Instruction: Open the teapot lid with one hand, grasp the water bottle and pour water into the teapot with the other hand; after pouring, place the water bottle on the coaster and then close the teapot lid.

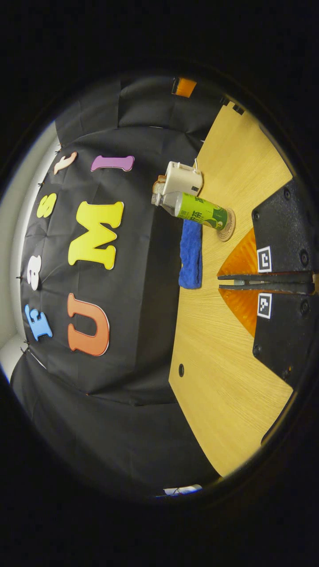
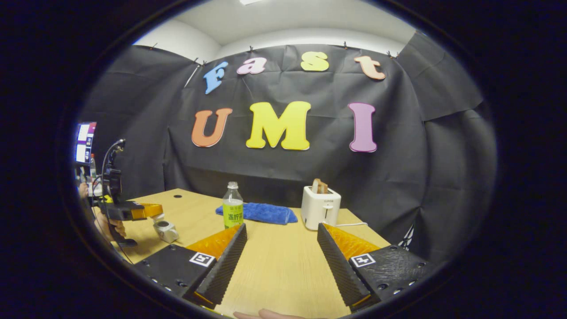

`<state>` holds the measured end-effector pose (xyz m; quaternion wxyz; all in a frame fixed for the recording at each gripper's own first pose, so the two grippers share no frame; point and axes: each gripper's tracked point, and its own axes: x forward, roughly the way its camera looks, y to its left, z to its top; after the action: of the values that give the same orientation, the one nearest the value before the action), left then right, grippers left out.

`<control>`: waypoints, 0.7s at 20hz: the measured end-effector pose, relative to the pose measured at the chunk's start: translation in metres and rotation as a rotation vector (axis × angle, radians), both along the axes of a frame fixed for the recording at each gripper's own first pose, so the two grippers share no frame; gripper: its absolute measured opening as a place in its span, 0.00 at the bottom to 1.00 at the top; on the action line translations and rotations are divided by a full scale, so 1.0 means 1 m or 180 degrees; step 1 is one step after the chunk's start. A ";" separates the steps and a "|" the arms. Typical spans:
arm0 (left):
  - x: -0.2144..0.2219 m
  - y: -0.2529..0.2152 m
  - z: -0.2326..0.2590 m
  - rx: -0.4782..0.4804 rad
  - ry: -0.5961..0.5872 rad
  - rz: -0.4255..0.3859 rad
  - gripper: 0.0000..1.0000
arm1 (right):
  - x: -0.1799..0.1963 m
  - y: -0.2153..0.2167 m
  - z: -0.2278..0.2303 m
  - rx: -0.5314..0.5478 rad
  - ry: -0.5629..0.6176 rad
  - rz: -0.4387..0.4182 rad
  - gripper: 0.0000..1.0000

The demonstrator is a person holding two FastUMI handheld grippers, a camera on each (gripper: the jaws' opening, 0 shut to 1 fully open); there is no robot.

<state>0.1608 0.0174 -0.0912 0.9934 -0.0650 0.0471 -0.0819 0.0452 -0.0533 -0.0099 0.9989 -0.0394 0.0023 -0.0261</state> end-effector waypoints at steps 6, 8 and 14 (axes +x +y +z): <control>0.008 -0.003 -0.014 0.0084 0.0062 0.0051 0.04 | 0.004 -0.002 -0.007 -0.0009 0.0071 0.0009 0.97; 0.009 -0.003 -0.017 0.0080 0.0090 0.0050 0.04 | 0.003 0.000 -0.007 -0.0018 0.0070 0.0008 0.95; 0.006 -0.005 -0.019 0.0061 0.0126 0.0040 0.09 | 0.004 0.003 -0.010 -0.0075 0.0086 0.0029 0.97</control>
<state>0.1663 0.0128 -0.1102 0.9934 -0.0574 0.0670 -0.0739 0.0490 -0.0505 -0.0195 0.9983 -0.0516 0.0153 -0.0211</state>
